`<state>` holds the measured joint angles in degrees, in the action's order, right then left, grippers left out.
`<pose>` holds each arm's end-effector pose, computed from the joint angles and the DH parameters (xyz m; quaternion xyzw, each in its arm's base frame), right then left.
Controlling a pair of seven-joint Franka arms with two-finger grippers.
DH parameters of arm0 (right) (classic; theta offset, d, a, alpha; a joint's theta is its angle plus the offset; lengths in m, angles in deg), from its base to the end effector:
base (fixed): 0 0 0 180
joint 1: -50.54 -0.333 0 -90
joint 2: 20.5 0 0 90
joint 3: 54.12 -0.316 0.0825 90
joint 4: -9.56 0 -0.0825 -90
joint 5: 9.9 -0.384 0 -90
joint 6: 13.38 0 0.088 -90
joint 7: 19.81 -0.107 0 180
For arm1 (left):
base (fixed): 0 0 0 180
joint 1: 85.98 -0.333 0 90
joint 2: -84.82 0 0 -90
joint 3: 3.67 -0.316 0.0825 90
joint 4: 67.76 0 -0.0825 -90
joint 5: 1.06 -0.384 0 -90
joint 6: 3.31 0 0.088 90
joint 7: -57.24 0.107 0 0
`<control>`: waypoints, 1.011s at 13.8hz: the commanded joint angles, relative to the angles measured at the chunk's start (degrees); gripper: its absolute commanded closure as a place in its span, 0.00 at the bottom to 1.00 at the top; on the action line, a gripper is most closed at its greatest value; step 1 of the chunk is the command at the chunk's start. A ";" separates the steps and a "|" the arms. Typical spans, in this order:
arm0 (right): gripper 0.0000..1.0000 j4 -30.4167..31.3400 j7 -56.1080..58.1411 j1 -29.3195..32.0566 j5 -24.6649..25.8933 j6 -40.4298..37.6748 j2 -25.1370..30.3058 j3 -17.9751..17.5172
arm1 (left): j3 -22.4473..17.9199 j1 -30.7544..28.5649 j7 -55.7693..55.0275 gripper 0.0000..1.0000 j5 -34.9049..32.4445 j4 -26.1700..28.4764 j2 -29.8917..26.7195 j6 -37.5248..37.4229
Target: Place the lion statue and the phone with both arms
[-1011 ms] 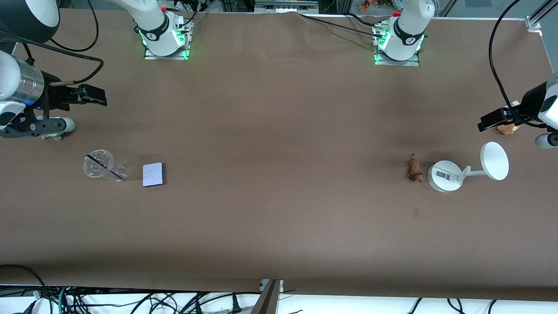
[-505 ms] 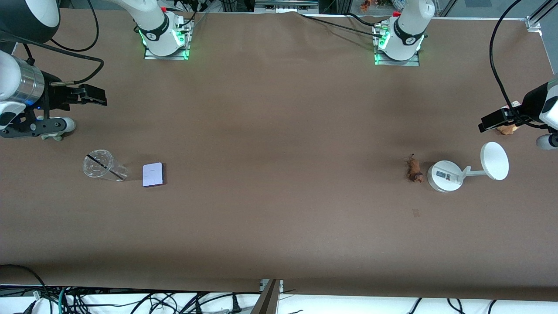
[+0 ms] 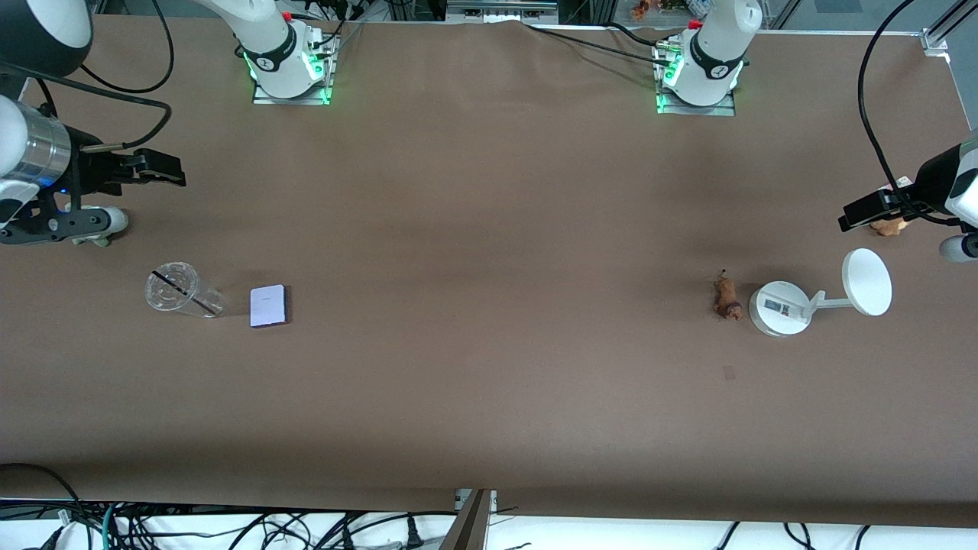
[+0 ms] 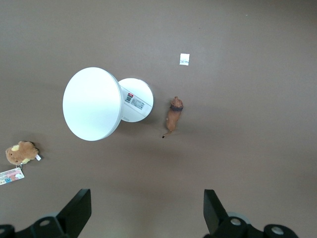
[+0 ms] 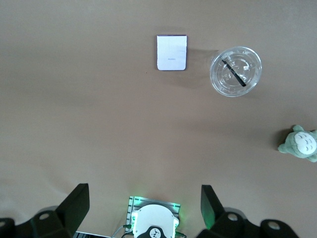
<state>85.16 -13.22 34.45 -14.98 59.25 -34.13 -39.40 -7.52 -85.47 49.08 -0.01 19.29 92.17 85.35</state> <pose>0.5883 0.0446 0.5844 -0.9871 -0.0751 0.1399 0.0200 0.5875 0.0299 0.5735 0.9937 0.1002 -0.0501 0.0028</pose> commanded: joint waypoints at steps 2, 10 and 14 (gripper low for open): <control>0.01 1.63 -0.88 7.29 1.38 0.31 3.34 -6.98 | -0.28 -0.16 1.31 0.00 1.49 -2.23 1.09 -1.55; 0.00 19.49 -0.53 11.86 2.79 9.63 16.70 -10.42 | -0.19 -0.16 1.31 0.00 1.49 -2.23 1.09 -1.55; 0.00 22.21 -0.62 15.02 2.79 11.73 20.39 -10.59 | -0.28 -0.16 1.31 0.00 1.49 -2.23 1.09 -1.55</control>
<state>103.40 -13.28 46.88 -12.94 68.48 -17.42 -48.53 -7.52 -85.47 49.08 -0.01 19.25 92.17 85.31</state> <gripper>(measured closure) 0.000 0.000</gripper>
